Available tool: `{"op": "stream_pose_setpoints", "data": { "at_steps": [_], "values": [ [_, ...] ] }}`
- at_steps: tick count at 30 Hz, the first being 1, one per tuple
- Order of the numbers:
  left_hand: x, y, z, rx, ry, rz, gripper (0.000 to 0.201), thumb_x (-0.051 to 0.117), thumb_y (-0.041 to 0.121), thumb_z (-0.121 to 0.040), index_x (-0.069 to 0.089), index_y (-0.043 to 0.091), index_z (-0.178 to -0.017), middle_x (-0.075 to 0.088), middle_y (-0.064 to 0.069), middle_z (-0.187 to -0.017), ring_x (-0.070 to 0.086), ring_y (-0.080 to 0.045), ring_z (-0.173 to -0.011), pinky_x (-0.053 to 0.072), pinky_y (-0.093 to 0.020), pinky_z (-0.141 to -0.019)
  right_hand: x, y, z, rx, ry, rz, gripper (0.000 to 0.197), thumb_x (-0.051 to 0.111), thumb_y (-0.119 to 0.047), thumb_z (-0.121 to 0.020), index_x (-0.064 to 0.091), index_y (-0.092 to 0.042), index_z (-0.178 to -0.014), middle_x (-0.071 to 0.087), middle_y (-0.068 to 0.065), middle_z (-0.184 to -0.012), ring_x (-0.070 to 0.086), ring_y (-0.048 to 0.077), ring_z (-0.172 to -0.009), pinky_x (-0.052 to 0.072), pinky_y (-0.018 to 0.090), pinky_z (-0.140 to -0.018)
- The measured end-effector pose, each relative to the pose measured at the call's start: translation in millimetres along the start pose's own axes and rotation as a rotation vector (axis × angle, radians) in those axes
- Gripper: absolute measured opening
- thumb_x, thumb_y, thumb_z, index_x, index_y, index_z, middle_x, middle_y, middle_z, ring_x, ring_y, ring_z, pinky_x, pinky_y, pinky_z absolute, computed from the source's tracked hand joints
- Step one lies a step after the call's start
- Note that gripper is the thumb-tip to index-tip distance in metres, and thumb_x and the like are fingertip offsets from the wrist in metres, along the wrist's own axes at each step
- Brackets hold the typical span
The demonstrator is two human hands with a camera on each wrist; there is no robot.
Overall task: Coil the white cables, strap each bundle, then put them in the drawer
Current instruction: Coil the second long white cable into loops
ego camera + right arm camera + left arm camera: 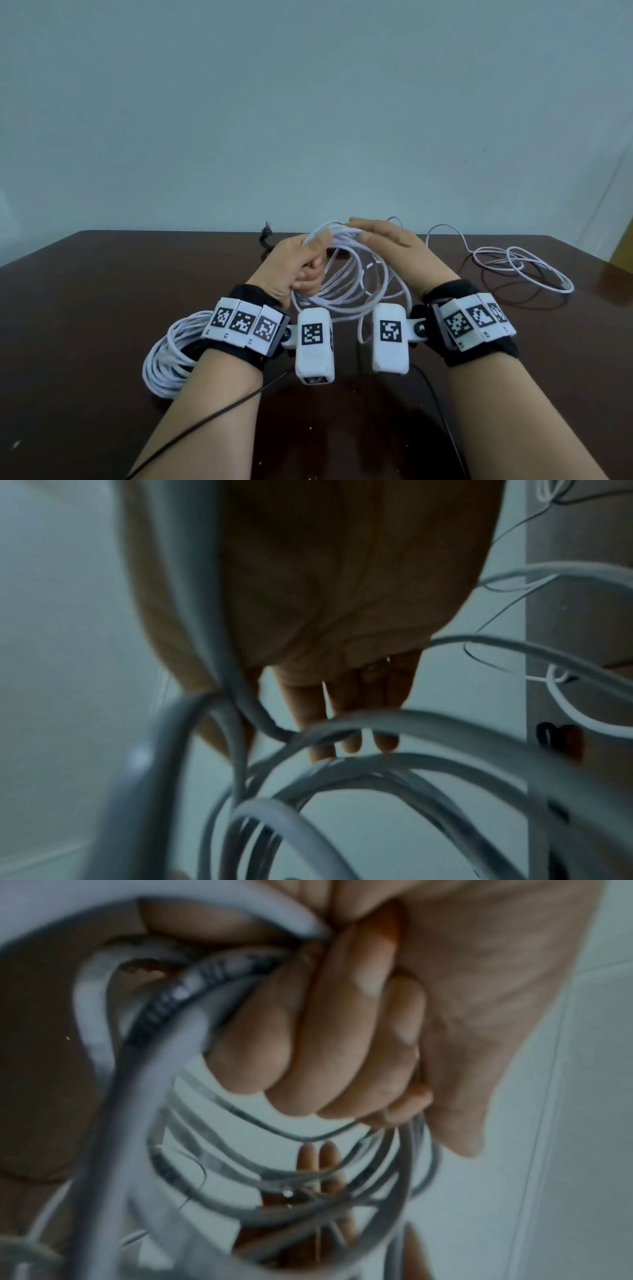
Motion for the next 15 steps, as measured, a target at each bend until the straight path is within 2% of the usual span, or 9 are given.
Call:
{"op": "stream_pose_setpoints", "data": {
  "at_steps": [2, 3, 6, 8, 9, 11, 13, 14, 15],
  "values": [
    [0.5, 4.4, 0.1, -0.005, 0.019, 0.054, 0.048, 0.062, 0.049, -0.077, 0.044, 0.016, -0.047, 0.027, 0.007, -0.032, 0.020, -0.004, -0.024, 0.018, -0.010, -0.036, 0.8, 0.5, -1.0, -0.026, -0.131, 0.048, 0.065, 0.052, -0.073, -0.074, 0.058, -0.032, -0.124, 0.063, -0.008, -0.123, 0.057, 0.010, -0.117, 0.041, 0.035, -0.104],
    [0.6, 5.8, 0.8, -0.012, 0.018, 0.085, 0.048, 0.061, 0.049, -0.077, 0.043, 0.016, -0.047, 0.026, 0.007, -0.032, 0.020, -0.003, -0.024, 0.015, -0.010, -0.037, 2.7, -0.9, -0.3, -0.042, -0.196, 0.083, 0.076, 0.056, -0.077, -0.067, 0.054, -0.032, -0.129, 0.061, -0.009, -0.126, 0.055, 0.009, -0.119, 0.041, 0.036, -0.104],
    [-1.1, 6.9, 3.5, -0.065, -0.085, 0.234, 0.049, 0.074, 0.051, -0.066, 0.045, 0.016, -0.049, 0.029, 0.008, -0.031, 0.023, -0.002, -0.024, 0.009, -0.015, -0.038, 5.6, -0.8, -1.4, -0.004, -0.235, 0.049, 0.097, 0.083, -0.045, -0.057, 0.037, -0.031, -0.141, 0.057, -0.010, -0.131, 0.055, 0.007, -0.119, 0.042, 0.038, -0.106],
    [-0.6, 7.9, 5.7, -0.106, -0.183, 0.300, 0.048, 0.080, 0.050, -0.064, 0.048, 0.016, -0.050, 0.031, 0.009, -0.032, 0.026, -0.001, -0.025, 0.010, -0.018, -0.037, 6.2, 1.1, -1.0, 0.047, -0.156, -0.021, 0.115, 0.085, -0.027, -0.056, 0.016, -0.030, -0.148, 0.048, -0.007, -0.139, 0.051, 0.008, -0.123, 0.041, 0.036, -0.106],
    [0.1, 8.3, 6.7, -0.119, -0.224, 0.311, 0.048, 0.080, 0.050, -0.065, 0.048, 0.017, -0.051, 0.032, 0.009, -0.032, 0.028, 0.000, -0.025, 0.012, -0.020, -0.036, 5.9, 0.3, 0.2, 0.062, -0.140, -0.039, 0.115, 0.085, -0.022, -0.058, 0.014, -0.030, -0.149, 0.048, -0.006, -0.138, 0.052, 0.007, -0.122, 0.043, 0.033, -0.103],
    [2.1, 8.8, 7.8, -0.135, -0.268, 0.310, 0.047, 0.079, 0.051, -0.066, 0.050, 0.017, -0.051, 0.034, 0.010, -0.033, 0.029, 0.000, -0.026, 0.013, -0.020, -0.037, 4.6, -1.6, 3.1, 0.062, -0.154, -0.025, 0.084, 0.082, -0.014, -0.069, 0.037, -0.020, -0.140, 0.061, -0.005, -0.116, 0.061, 0.003, -0.101, 0.048, 0.024, -0.088],
    [3.2, 8.3, 6.3, -0.127, -0.247, 0.304, 0.047, 0.079, 0.052, -0.064, 0.051, 0.016, -0.053, 0.034, 0.010, -0.034, 0.029, 0.000, -0.026, 0.015, -0.018, -0.035, 6.5, -5.7, 5.6, 0.007, -0.117, 0.029, 0.031, 0.074, -0.009, -0.079, 0.062, -0.010, -0.107, 0.063, -0.003, -0.080, 0.059, 0.000, -0.069, 0.047, 0.016, -0.068],
    [3.3, 7.6, 4.5, -0.117, -0.219, 0.307, 0.046, 0.081, 0.051, -0.061, 0.053, 0.016, -0.054, 0.034, 0.010, -0.034, 0.029, 0.000, -0.027, 0.017, -0.017, -0.034, 8.3, -7.5, 5.4, -0.025, -0.061, 0.080, 0.012, 0.071, -0.009, -0.082, 0.064, -0.008, -0.091, 0.058, -0.002, -0.068, 0.054, 0.000, -0.058, 0.044, 0.014, -0.061],
    [3.1, 6.8, 2.6, -0.107, -0.179, 0.312, 0.046, 0.084, 0.050, -0.058, 0.055, 0.015, -0.057, 0.034, 0.009, -0.035, 0.029, 0.000, -0.027, 0.019, -0.015, -0.034, 10.1, -7.2, 4.2, -0.055, 0.009, 0.139, 0.009, 0.068, -0.010, -0.084, 0.061, -0.007, -0.078, 0.053, -0.001, -0.061, 0.049, 0.002, -0.052, 0.041, 0.015, -0.056]
  ]
}}
Point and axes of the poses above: each hand's wrist, its own z-axis away from the middle knuckle, its own x-axis out of the palm, y = z × x, the point moved 1 cm from there along -z, towards the middle knuckle
